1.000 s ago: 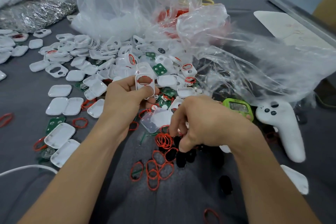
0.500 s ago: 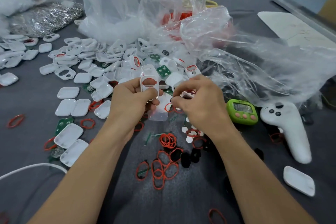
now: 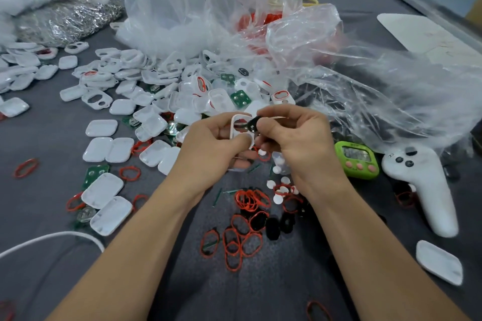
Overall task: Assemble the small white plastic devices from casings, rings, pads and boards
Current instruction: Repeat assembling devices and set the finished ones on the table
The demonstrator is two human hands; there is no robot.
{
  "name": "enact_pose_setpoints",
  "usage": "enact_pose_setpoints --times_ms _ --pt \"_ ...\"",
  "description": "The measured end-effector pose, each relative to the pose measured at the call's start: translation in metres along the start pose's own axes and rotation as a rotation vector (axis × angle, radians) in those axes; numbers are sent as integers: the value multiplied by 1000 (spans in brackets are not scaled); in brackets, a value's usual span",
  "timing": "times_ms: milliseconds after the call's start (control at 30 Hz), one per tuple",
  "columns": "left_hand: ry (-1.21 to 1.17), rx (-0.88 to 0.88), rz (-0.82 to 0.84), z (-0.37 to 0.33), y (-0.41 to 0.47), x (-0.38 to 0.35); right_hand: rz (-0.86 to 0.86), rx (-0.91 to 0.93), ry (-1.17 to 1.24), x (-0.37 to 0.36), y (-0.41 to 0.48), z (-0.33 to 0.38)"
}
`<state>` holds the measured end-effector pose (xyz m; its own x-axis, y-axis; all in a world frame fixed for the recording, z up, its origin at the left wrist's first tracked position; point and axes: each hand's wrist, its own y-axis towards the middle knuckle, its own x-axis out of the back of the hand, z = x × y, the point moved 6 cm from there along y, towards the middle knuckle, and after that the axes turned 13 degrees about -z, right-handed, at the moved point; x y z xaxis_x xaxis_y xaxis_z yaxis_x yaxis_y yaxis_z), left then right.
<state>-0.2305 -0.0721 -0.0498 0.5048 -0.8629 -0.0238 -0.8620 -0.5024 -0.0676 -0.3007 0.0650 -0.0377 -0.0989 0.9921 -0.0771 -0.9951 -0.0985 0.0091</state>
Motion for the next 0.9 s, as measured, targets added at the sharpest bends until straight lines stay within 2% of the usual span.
enact_pose_setpoints --times_ms 133,233,400,533,700,800,900 --pt "-40 38 145 -1 -5 -7 0 29 42 0 0 2" --pt "-111 103 182 -1 -6 -10 -30 98 -12 5 1 4" --pt "-214 122 131 -2 -4 -8 -31 107 -17 8 2 5" --pt "-183 67 132 -4 -4 -9 -46 126 -53 6 1 6" --pt "-96 -17 125 -4 -4 -11 -173 124 -134 6 -4 3" --pt "-49 -56 89 -4 -5 -11 -261 235 -261 7 -8 7" --pt "59 -120 26 -2 -6 -10 -279 403 -433 2 -16 15"
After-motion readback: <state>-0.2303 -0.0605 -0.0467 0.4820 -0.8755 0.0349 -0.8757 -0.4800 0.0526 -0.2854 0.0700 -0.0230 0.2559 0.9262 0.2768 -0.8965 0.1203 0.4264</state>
